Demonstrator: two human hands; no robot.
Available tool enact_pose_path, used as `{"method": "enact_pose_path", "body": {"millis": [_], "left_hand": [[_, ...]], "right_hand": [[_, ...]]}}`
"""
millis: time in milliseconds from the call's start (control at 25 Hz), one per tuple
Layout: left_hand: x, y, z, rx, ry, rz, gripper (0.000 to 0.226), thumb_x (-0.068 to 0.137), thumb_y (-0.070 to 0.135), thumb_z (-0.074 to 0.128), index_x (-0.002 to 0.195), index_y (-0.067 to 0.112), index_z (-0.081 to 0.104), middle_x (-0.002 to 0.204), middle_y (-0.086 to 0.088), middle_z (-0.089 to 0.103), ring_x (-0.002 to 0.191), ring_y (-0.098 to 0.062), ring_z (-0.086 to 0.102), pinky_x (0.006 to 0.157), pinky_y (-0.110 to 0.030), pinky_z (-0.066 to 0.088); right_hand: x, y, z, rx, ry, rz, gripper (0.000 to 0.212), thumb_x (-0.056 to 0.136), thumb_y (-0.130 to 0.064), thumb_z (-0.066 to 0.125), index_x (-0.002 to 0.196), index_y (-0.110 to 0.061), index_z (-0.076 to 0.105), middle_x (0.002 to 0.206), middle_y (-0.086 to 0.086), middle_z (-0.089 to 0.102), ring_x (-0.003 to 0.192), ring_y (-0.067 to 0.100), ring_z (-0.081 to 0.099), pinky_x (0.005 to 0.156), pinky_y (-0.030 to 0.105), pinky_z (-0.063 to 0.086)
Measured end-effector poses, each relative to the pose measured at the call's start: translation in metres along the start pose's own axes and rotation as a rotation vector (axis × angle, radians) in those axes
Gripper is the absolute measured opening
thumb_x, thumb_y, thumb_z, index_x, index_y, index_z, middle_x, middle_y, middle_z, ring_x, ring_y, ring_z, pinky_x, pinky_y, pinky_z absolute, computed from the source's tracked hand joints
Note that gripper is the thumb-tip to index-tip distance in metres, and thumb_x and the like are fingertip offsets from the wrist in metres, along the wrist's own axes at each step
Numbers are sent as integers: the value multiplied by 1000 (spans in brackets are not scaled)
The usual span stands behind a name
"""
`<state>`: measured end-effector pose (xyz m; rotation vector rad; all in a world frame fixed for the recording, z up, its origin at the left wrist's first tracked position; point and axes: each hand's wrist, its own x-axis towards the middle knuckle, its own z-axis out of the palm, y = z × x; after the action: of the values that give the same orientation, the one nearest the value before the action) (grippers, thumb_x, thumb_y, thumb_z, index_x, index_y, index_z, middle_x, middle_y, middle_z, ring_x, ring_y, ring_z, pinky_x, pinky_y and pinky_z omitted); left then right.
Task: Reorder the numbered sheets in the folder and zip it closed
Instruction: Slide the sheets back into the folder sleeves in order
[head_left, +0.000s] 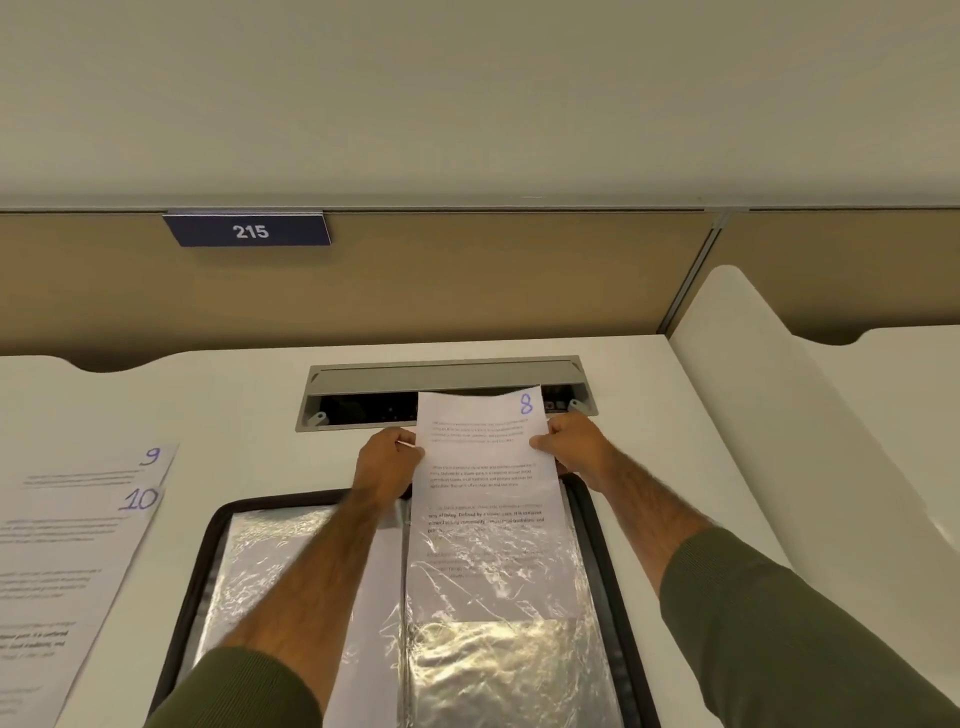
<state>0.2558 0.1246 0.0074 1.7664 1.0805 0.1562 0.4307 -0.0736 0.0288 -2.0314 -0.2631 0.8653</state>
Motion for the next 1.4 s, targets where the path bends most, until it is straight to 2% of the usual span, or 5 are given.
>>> {"method": "enact_pose_path", "body": {"millis": [280, 640, 840, 1200, 1400], "left_hand": [[-7, 13, 7, -51, -12, -12, 41, 100, 11, 60, 139, 15, 51, 128, -9, 62, 97, -23, 62, 72, -29, 57], [-21, 4, -4, 464, -89, 114, 39, 98, 11, 52, 134, 26, 52, 121, 1, 64, 100, -21, 63, 93, -40, 56], [-28, -5, 0, 526, -130, 245, 51, 98, 9, 44, 144, 29, 51, 145, -2, 51, 128, -25, 52, 111, -42, 43], [-37, -10, 4, 697, -99, 377, 24, 96, 21, 52, 102, 29, 74, 131, 3, 57, 117, -16, 52, 108, -39, 39], [-49, -14, 6, 667, -165, 358, 22, 93, 24, 57, 108, 34, 71, 156, 5, 38, 146, -19, 27, 122, -44, 13]], "right_hand": [[-13, -1, -13, -217, -191, 101, 17, 93, -13, 70, 105, -1, 67, 108, 11, 75, 94, 24, 74, 88, 41, 61], [-13, 23, -3, -160, 90, -125, 58, 93, 4, 63, 144, -20, 51, 135, 9, 58, 117, 31, 62, 82, 37, 60], [-11, 28, -10, -331, 84, -141, 42, 94, -6, 63, 135, -17, 61, 134, 11, 63, 121, 28, 60, 106, 41, 50], [-25, 31, -5, -436, -4, -176, 22, 94, -8, 60, 107, -13, 76, 123, 4, 67, 109, 17, 62, 91, 24, 48], [-37, 32, -5, -487, -48, -183, 23, 98, -14, 59, 113, -5, 74, 118, 9, 70, 111, 22, 63, 97, 31, 50]]}}
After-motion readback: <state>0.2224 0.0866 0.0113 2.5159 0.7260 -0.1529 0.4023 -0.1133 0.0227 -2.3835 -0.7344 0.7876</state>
